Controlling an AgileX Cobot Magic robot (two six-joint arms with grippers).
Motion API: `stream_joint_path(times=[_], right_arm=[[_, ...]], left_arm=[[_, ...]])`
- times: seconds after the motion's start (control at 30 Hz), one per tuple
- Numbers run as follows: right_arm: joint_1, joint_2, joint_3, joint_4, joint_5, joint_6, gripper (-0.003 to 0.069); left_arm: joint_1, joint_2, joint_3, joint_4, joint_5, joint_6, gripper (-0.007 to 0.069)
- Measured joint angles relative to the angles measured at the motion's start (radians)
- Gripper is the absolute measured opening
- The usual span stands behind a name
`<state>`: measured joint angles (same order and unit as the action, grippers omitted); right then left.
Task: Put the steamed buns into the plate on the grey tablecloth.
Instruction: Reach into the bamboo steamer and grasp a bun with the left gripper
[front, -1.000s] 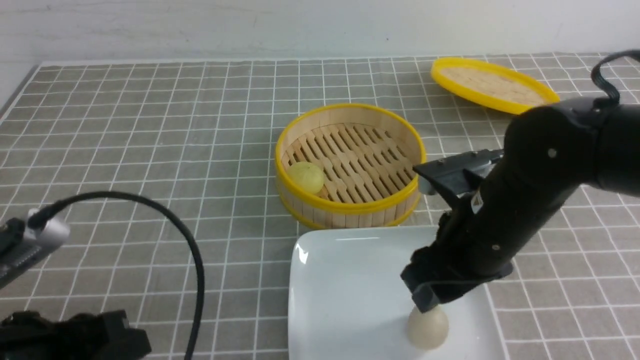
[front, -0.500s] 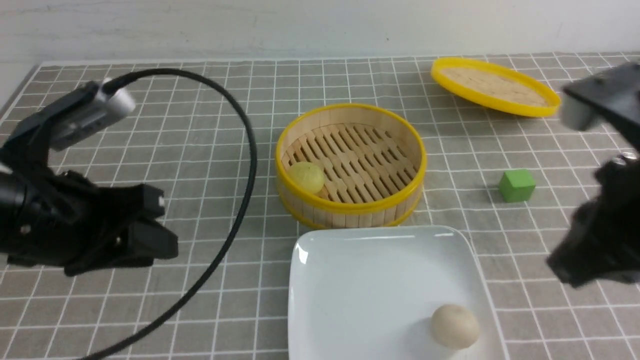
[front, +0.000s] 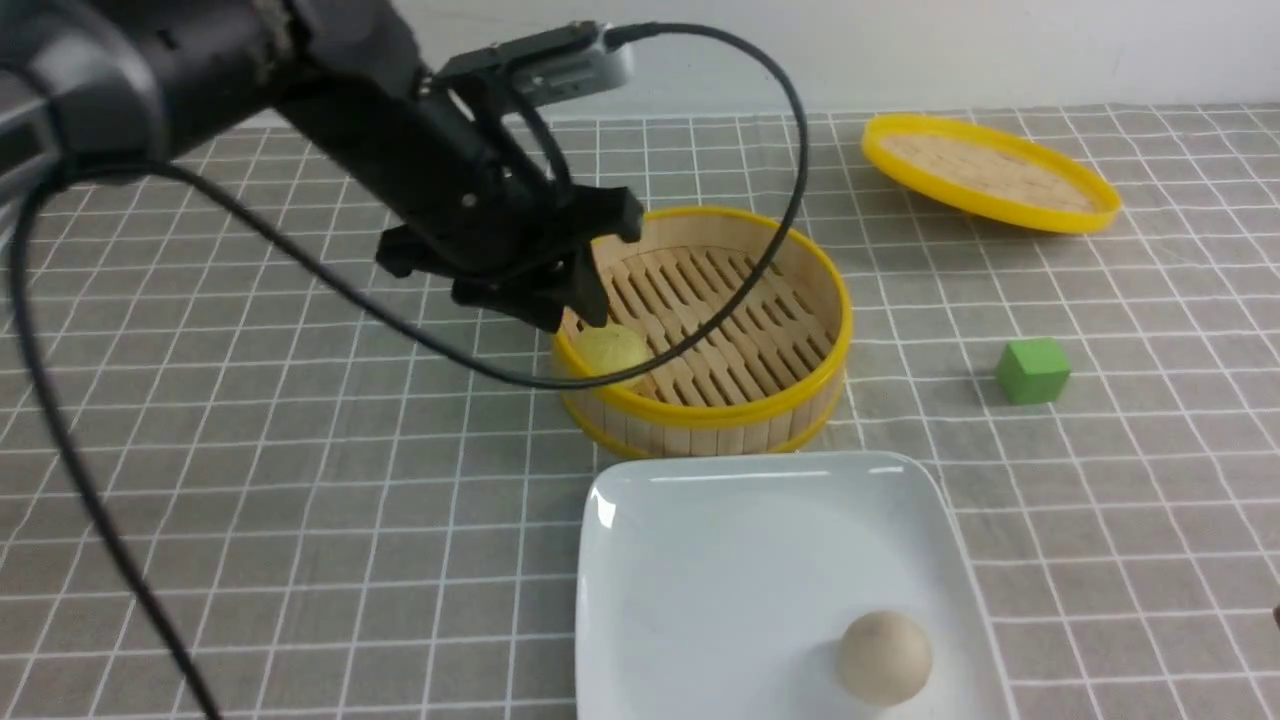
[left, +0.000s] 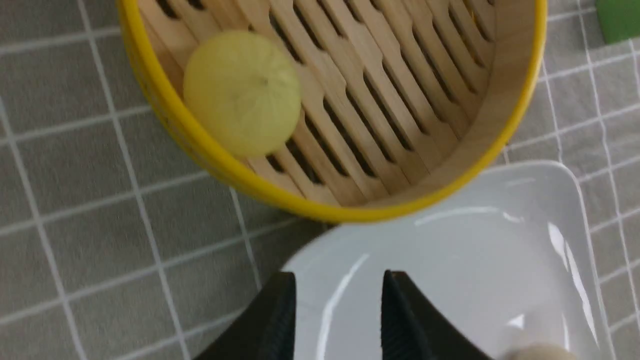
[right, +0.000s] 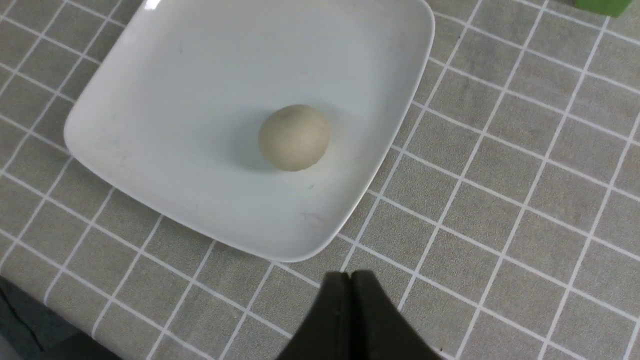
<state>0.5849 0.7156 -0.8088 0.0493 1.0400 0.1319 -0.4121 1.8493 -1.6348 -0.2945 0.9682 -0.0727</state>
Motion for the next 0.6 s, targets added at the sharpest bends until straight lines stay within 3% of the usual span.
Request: stream_joint_path(times=[0.2, 0.4, 0.6], right_arm=[[0.0, 0.001, 0.004, -0.049, -0.015, 0.0, -0.0008], [0.0, 0.001, 0.004, -0.083, -0.048, 0.0, -0.0005], [0.0, 0.001, 0.004, -0.085, -0.062, 0.0, 0.0001]], left_arm=[[-0.055, 0.136, -0.148, 0.068, 0.0, -0.027, 0.0321], [-0.084, 0.225, -0.214, 0.159, -0.006, -0.074, 0.0442], [-0.082, 0.269, -0.214, 0.24, -0.031, -0.087, 0.046]])
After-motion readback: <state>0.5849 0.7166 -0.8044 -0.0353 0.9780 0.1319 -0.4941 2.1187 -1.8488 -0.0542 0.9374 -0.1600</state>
